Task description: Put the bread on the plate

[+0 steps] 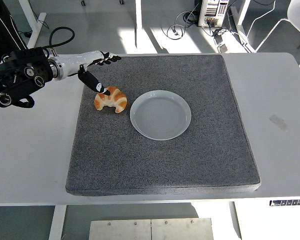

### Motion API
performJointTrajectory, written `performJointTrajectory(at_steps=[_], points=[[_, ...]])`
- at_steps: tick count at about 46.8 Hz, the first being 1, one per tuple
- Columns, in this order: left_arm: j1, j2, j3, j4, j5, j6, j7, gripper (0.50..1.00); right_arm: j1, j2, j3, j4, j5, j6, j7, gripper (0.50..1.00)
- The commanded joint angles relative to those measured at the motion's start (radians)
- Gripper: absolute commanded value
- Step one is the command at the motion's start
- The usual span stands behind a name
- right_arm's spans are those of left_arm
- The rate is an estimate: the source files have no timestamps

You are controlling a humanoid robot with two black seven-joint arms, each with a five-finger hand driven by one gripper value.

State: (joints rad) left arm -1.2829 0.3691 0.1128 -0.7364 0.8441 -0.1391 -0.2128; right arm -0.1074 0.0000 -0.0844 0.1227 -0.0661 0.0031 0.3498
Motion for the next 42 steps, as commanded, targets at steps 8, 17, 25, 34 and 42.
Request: performJointTrajectory(at_steps=[8, 17, 25, 34, 42], points=[[0.004, 0.010, 0.044, 0.009, 0.130, 0.009, -0.002, 0.972, 0.000, 0.000, 0.000, 0.000, 0.000, 0.000, 0.000, 1.000], [0.031, -0.002, 0.042, 0.018, 0.125, 0.047, -0.002, 0.972, 0.000, 0.000, 0.000, 0.000, 0.000, 0.000, 0.000, 1.000], [0.050, -0.047, 0.041, 0.045, 0.118, 0.076, -0.002, 0.972, 0.000, 0.000, 0.000, 0.000, 0.000, 0.000, 0.000, 1.000], [0.056, -0.052, 0.031, 0.048, 0.113, 0.081, -0.003, 0.971, 0.000, 0.000, 0.000, 0.000, 0.000, 0.000, 0.000, 1.000], [0.065, -0.053, 0.036, 0.049, 0.107, 0.095, -0.003, 0.968, 0.000, 0.000, 0.000, 0.000, 0.000, 0.000, 0.000, 1.000]])
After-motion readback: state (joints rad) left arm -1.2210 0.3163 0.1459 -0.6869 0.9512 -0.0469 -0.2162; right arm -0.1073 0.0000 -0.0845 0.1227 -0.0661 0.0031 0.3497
